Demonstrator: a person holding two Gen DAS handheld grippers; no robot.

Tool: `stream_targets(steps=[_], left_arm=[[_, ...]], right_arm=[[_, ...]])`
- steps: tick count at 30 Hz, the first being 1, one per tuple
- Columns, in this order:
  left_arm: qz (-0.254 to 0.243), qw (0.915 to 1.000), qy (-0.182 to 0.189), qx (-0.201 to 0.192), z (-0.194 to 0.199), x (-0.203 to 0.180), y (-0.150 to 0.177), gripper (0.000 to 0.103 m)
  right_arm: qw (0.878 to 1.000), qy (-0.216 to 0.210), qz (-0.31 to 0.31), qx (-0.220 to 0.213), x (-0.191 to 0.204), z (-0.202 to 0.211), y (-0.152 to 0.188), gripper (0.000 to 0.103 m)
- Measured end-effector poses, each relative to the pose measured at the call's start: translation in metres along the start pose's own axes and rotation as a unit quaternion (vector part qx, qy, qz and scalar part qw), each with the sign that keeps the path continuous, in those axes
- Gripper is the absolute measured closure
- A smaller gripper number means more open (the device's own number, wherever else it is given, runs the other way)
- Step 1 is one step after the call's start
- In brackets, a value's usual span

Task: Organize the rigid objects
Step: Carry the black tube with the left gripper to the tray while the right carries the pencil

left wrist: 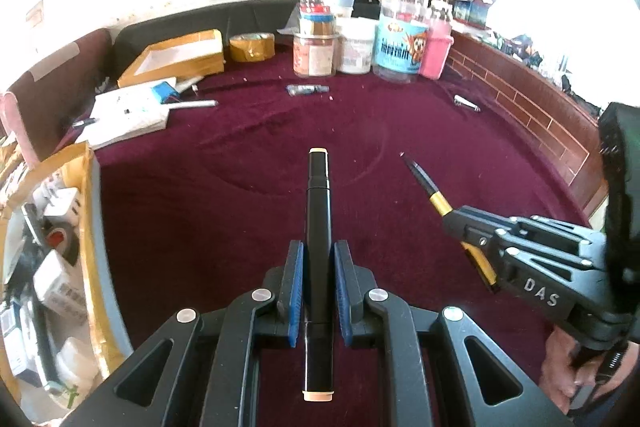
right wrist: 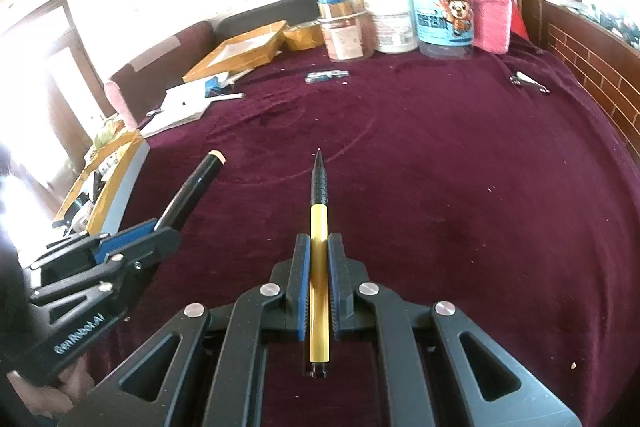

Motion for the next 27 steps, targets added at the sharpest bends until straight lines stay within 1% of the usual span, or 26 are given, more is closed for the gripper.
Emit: stream_targets(steps=[6,10,13,18,22,27], left_arm=[[0.018,0.9995,-0.005,-0.024,0.029,0.019,-0.001,0.089],[0.032,0.9985,-0.01,-0.042,0.047,0.037,-0.001,0.089],[0.047,0.9973,-0.019,-0.053,0.06,0.057,0.001,0.089],[0.081,0.9939,-0.037,-0.065,0.074,0.093,0.009,0.089],[0.113,0.989,-0.057,-0.077,0.089,0.13,0.017,0.088],[0.148,0.9821,-0.083,-0.082,0.1,0.171,0.032,0.088]], right_arm=[[0.999,-0.033,0.001,0.007,0.016,0.002,0.002,0.095],[0.998,-0.062,0.004,0.017,0.038,0.006,0.004,0.095],[0.996,-0.081,0.017,0.026,0.062,0.008,0.002,0.095],[0.992,-0.111,0.054,0.035,0.111,0.012,-0.004,0.095],[0.986,-0.138,0.07,0.054,0.146,0.007,-0.006,0.095],[0.981,-0.157,0.096,0.065,0.188,0.001,-0.007,0.095]])
Point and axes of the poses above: each gripper's, at about its wrist camera, not at the fingertips, and z roughly against the way its jaws point, x to its left, y to its underside, the point moved 4 cm from there along -z, roughly the way its jaws point
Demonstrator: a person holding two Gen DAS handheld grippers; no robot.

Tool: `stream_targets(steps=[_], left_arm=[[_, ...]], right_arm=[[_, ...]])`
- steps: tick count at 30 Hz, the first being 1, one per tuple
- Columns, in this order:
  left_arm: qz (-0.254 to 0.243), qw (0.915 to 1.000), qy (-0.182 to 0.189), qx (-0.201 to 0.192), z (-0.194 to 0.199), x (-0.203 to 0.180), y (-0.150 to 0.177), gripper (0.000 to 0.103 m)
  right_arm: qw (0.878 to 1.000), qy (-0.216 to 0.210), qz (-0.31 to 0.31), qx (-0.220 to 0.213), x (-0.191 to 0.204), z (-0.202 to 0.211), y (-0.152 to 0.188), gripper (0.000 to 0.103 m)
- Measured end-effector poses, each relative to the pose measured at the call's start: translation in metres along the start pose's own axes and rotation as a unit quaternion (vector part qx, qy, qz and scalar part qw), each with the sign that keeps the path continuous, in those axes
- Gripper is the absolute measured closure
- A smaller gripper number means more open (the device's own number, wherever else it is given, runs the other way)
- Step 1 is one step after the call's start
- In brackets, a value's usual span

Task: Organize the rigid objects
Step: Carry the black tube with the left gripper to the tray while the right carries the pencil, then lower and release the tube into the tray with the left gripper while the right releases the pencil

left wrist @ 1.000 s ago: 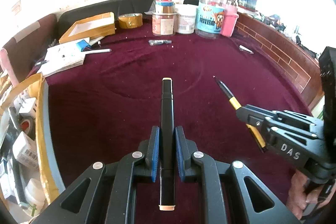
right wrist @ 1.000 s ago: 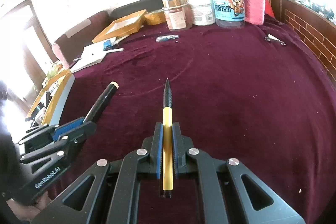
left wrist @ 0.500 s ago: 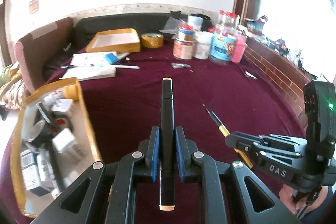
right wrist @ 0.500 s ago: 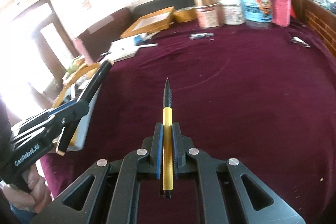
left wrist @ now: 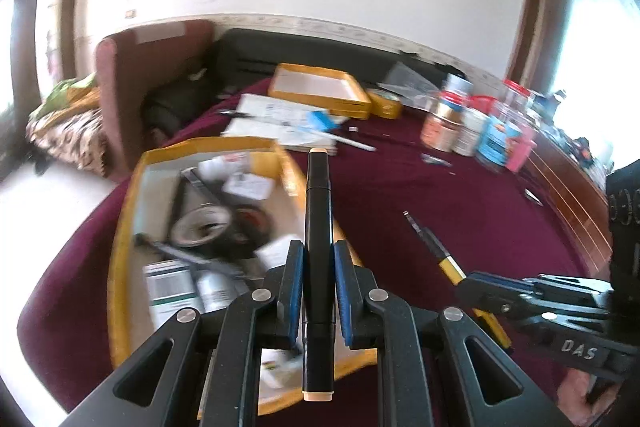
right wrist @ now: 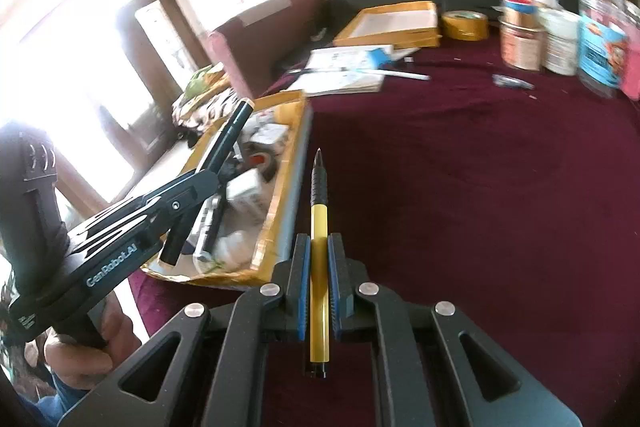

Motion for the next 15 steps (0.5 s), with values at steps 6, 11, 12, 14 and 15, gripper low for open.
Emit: stream_targets(steps=[6,11,12,14,15], left_arm=[[0.038,0.9984,-0.041,0.002,0.001,0.051,0.007,0.088],[0.058,0.9968,-0.055,0.004,-0.001,0.075,0.011,0.088],[0.062,0.9963,-0.059,0.006,-0.003,0.08,0.012,0.088],[0.066,0.9959,-0.06,0.009,-0.005,0.084,0.014,0.088],[0.067,0.9958,-0.061,0.01,-0.006,0.085,0.015,0.088]], right_arm=[[1.0,-0.012,0.02,0.017,0.032,-0.026,-0.011,0.095],[0.999,-0.027,0.023,0.037,0.055,-0.047,-0.017,0.095],[0.999,-0.028,0.023,0.04,0.058,-0.05,-0.018,0.095],[0.998,-0.032,0.022,0.046,0.064,-0.057,-0.021,0.095],[0.998,-0.033,0.023,0.048,0.067,-0.061,-0.022,0.095]])
Point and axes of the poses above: each gripper's, at about its wrist camera, not at the fingertips, and z roughly against the way its jaws point, x to its left, y to its underside, the point moved 4 cm from there along -z, roughly the way its jaws point
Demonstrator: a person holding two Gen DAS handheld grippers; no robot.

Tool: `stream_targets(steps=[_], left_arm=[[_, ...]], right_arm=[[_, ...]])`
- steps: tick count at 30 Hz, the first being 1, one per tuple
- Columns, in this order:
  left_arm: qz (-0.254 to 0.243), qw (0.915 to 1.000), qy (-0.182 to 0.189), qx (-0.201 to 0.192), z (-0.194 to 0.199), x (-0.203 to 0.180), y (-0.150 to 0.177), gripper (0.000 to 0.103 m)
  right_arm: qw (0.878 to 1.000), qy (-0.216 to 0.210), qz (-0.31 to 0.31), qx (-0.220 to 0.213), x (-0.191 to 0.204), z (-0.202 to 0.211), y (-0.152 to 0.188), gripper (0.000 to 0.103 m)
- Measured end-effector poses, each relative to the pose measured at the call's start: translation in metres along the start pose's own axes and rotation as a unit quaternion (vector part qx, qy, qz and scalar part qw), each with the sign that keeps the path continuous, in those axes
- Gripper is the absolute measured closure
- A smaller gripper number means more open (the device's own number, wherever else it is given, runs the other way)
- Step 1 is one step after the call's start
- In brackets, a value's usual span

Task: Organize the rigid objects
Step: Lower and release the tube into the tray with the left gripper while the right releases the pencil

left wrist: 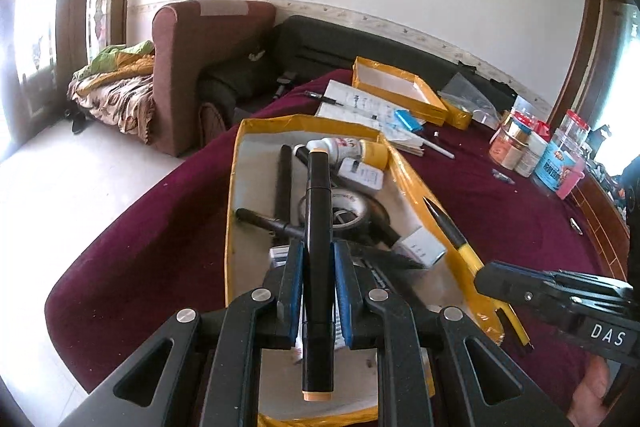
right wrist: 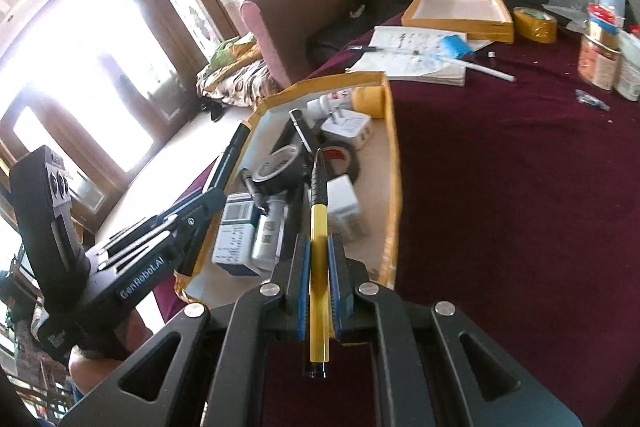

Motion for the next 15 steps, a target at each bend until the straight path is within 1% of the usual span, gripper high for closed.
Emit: stream_targets(steps=[3,15], left_arm=[[0.002,1.0,-0.002,0.003,-0.002,0.002,0.002,0.088],[0.007,0.9998,-0.009,0.019,-0.016,0.01,0.008,0.088]], right_arm=[[1.0,0.002,0.002,0.005,0.005,-0.01,-0.003,0.095],[0.999,-0.01,-0.021,0.029,0.011,-0.041,-0.008,0.095]])
Point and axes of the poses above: each gripper's, at about its wrist camera, not at the fingertips, and z roughly against the way its jaws point, x to its left, y to its underside, the point moved 4 cm from there along -z, roughly the way its jaws point
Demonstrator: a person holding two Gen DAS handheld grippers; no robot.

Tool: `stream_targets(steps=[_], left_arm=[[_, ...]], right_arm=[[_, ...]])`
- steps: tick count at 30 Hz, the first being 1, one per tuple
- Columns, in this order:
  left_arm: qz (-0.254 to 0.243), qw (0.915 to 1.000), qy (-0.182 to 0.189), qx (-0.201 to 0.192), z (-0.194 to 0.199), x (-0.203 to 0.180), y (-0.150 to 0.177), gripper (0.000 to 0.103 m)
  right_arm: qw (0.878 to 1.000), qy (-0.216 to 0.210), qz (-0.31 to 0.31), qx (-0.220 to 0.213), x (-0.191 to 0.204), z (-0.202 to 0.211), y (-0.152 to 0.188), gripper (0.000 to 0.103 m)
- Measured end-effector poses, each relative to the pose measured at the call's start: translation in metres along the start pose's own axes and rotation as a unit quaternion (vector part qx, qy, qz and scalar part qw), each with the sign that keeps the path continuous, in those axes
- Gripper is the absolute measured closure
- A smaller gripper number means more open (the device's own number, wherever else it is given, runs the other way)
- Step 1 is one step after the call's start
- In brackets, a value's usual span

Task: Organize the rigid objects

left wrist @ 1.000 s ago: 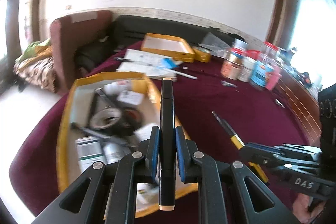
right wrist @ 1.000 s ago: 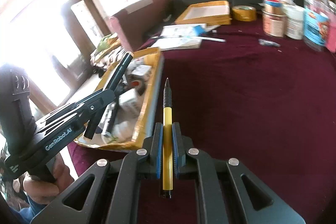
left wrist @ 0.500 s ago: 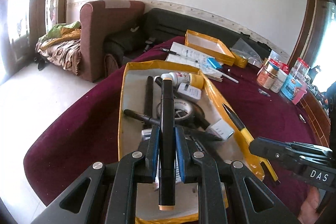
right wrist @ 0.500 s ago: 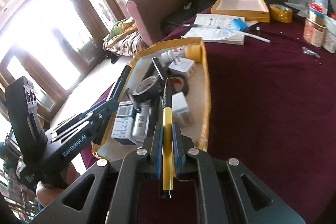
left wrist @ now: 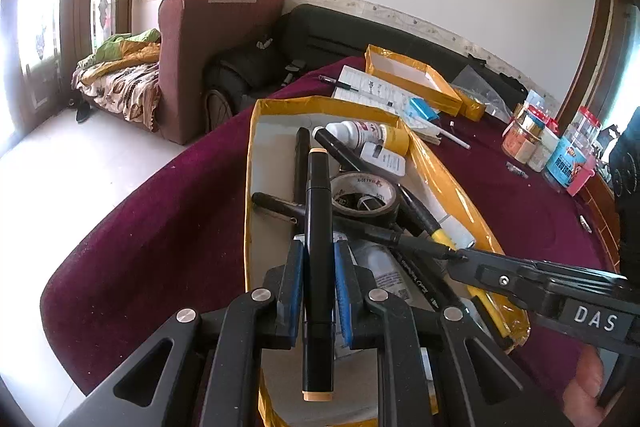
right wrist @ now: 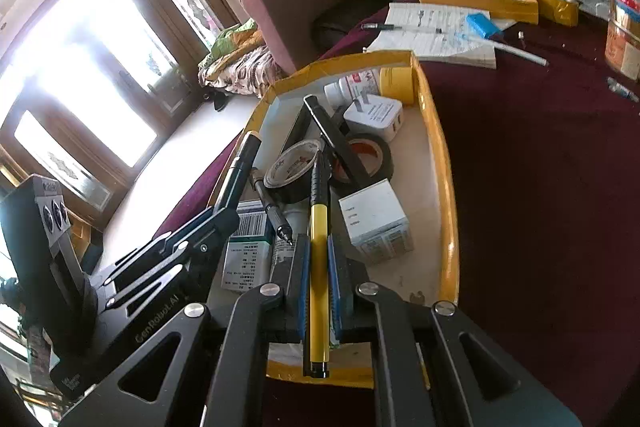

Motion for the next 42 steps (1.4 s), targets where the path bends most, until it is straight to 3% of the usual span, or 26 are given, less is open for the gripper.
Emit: stream_targets(steps=[11,24,26,31,35,39,42], left_arm=[[-0.004,1.0,-0.003,0.002,-0.003,0.0,0.002,0.088],[-0.004,1.0,-0.006,-0.002,0.003,0.0,0.005,0.086],[-0.004,1.0,-0.007,-0.004,0.006,0.0,0.007,0.074],[-0.012,0.9998,-0.012,-0.009,0.013,-0.007,0.011,0.067],[-0.02,0.9994,-0.021,-0.019,0.022,-0.013,0.013,0.05],[-0.026,0.9984,-0.03,-0.04,0.035,-0.018,0.012,0.041],[-0.033,0.9969,-0.044,-0.057,0.045,-0.023,0.011,0.029]], right_arm=[[1.0,0.015,-0.011,-0.005,-0.006,-0.016,-0.002,0.095],[1.0,0.017,0.009,-0.023,0.0,0.002,0.003,0.093],[1.0,0.016,0.008,-0.025,-0.001,0.005,0.004,0.093],[1.0,0.013,0.005,-0.028,-0.004,0.016,0.01,0.09],[0.999,0.011,0.006,-0.034,-0.008,0.026,0.016,0.085],[0.998,0.015,0.016,-0.056,-0.01,0.044,0.023,0.069],[0.996,0.025,0.029,-0.075,-0.011,0.058,0.03,0.062]])
Point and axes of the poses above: each gripper's, at about its wrist camera, not at the fingertips, and z roughly against the way its jaws point, x to its left, y to its underside, the point moved 4 cm from there along -z, roughly the way its jaws point
